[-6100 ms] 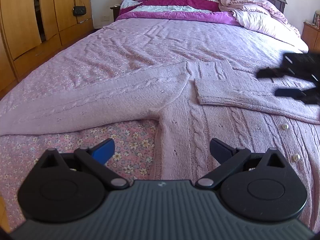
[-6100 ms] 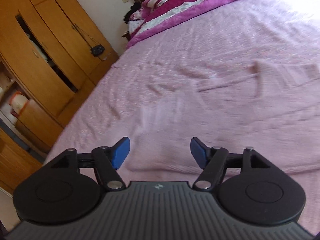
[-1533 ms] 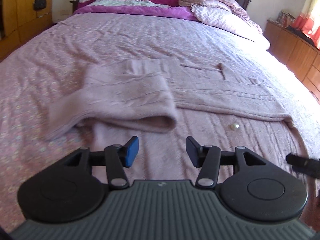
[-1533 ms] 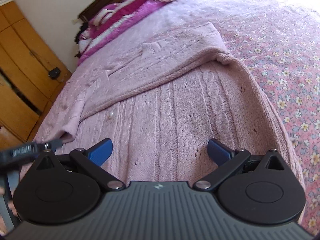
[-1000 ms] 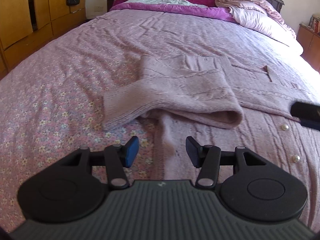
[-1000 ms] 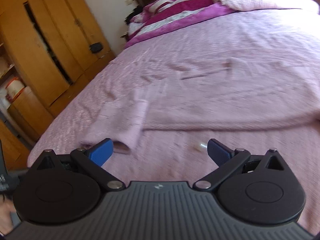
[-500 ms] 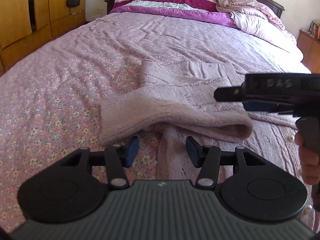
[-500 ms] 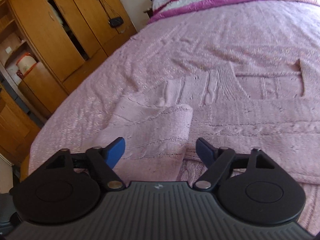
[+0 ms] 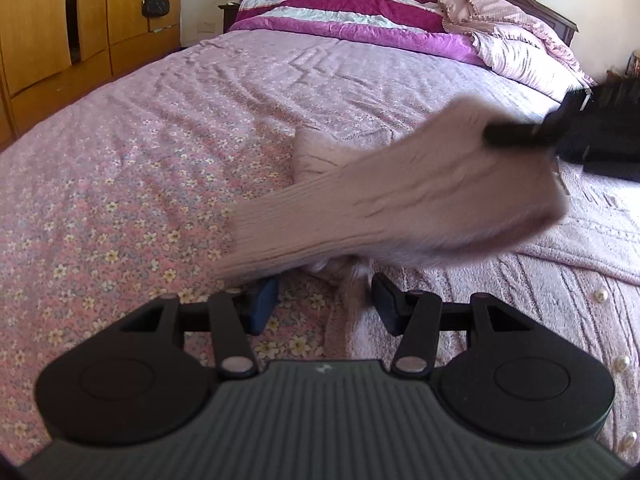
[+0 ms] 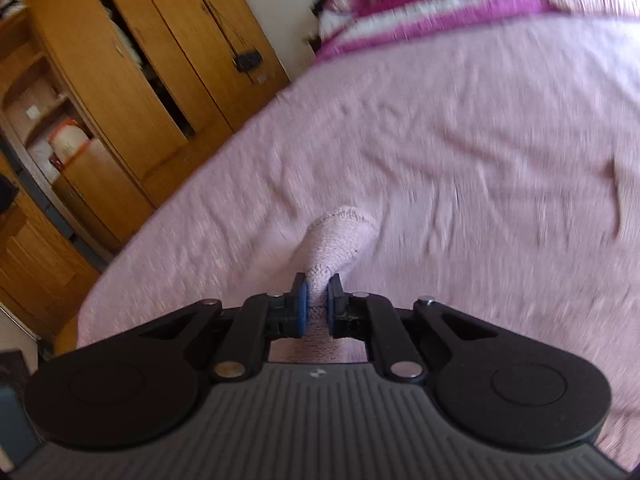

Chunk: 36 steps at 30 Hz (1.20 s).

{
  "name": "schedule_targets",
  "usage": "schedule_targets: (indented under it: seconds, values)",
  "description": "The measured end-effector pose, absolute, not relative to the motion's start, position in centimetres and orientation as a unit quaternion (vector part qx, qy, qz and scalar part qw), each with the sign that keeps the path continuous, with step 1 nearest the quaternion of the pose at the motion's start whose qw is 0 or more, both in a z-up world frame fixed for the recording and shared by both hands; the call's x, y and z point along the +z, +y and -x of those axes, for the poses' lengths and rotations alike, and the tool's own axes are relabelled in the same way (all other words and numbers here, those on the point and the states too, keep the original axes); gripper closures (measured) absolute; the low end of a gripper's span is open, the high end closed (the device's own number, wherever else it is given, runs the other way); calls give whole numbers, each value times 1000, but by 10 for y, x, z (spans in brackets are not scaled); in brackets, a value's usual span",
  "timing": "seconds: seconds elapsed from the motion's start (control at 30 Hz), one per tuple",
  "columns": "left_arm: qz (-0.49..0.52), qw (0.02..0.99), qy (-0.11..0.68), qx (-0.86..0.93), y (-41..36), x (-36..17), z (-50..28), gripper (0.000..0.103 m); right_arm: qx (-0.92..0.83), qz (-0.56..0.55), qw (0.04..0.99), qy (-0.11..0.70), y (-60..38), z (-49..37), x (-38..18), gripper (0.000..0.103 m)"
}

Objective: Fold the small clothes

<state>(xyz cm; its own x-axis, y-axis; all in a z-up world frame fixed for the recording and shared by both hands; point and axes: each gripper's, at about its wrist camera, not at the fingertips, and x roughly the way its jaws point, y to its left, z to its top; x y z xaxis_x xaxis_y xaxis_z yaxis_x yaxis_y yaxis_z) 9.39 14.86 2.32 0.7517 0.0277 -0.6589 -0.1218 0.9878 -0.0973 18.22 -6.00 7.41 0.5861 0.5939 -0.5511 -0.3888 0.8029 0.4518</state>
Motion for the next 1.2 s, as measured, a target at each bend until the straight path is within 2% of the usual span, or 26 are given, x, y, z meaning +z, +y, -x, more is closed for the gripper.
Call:
schedule_targets:
  seconds: [0.23, 0.6, 0.7, 0.77, 0.83, 1.03, 1.2]
  values:
    - [55, 934, 350, 40, 148, 20, -94, 48, 230, -143, 907, 324, -98, -181, 96, 94]
    - [40, 933, 356, 41, 143, 19, -95, 47, 150, -117, 898, 398, -116, -195, 20, 92]
    - [46, 929, 364, 41, 145, 23, -94, 47, 159, -158, 893, 391, -127, -188, 14, 78]
    - [54, 927, 369, 38, 148, 26, -91, 47, 163, -179, 887, 394, -131, -187, 15, 60]
    - [60, 925, 373, 37, 150, 29, -89, 47, 164, -180, 888, 390, -131, -179, 21, 48]
    - [70, 919, 385, 40, 158, 38, -78, 47, 180, -104, 918, 337, -106, -140, 52, 37]
    - [72, 922, 377, 47, 164, 46, -67, 47, 235, -46, 923, 300, -73, -105, 68, 32]
